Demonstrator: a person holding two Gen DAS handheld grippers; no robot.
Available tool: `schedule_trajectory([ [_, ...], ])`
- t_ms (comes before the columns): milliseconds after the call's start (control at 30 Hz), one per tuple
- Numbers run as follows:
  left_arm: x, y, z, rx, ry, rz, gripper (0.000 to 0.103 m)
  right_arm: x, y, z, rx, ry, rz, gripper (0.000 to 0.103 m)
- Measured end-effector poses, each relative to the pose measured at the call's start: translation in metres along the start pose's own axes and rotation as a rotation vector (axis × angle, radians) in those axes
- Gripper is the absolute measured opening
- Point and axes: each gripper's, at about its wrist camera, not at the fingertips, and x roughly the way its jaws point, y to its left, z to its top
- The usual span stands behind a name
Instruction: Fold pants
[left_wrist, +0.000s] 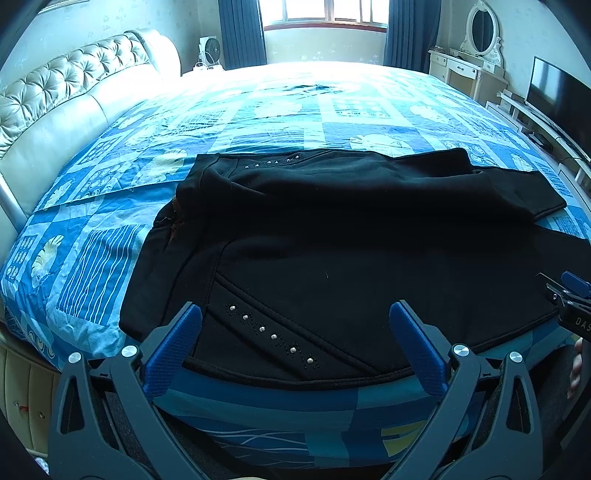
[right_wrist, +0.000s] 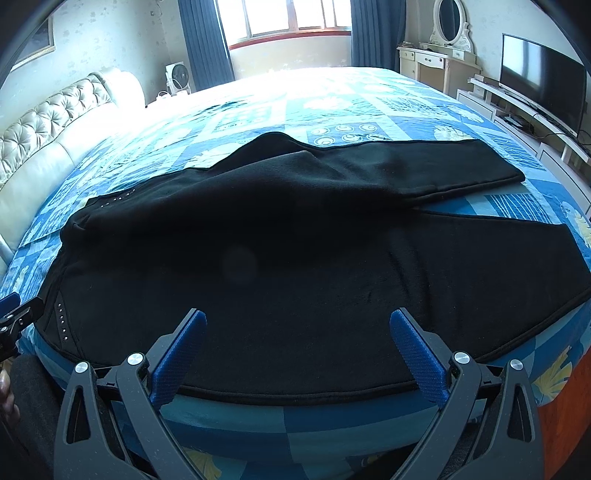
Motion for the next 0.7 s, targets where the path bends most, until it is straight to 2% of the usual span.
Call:
schedule_trajectory([
  [67, -0.001, 0.006, 0.005, 0.000, -0.012, -0.005, 0.101, 0.001, 0.000, 0.001, -0.001, 0.010, 0.026, 0.099],
  [133, 0.000, 0.021, 0.017, -0.018, -0.017, -0.057, 0.101, 0.002, 0.000, 0.003, -0.005, 0.014, 0.053, 0.099],
  [267, 0.019, 0.076, 0.041, -0.098, 0.059, -0.175, 0.101, 0.004, 0.000, 0.010, -0.006, 0.021, 0.092, 0.099],
  [300, 0.026, 0.093, 0.046, -0.117, 0.069, -0.183, 0.101, 0.005, 0.001, 0.013, -0.003, 0.024, 0.101, 0.099],
  [367, 0.045, 0.129, 0.059, -0.170, 0.082, -0.181, 0.101, 0.007, 0.002, 0.019, 0.004, 0.023, 0.131, 0.099],
  [500, 0.098, 0.192, 0.085, -0.281, 0.182, -0.299, 0.101, 0.015, 0.010, 0.037, -0.018, 0.014, 0.192, 0.099],
  [567, 0.123, 0.212, 0.099, -0.306, 0.203, -0.319, 0.101, 0.020, 0.015, 0.048, -0.027, 0.004, 0.217, 0.099],
  [700, 0.172, 0.229, 0.128, -0.293, 0.246, -0.385, 0.101, 0.033, 0.026, 0.073, -0.041, -0.002, 0.248, 0.099],
])
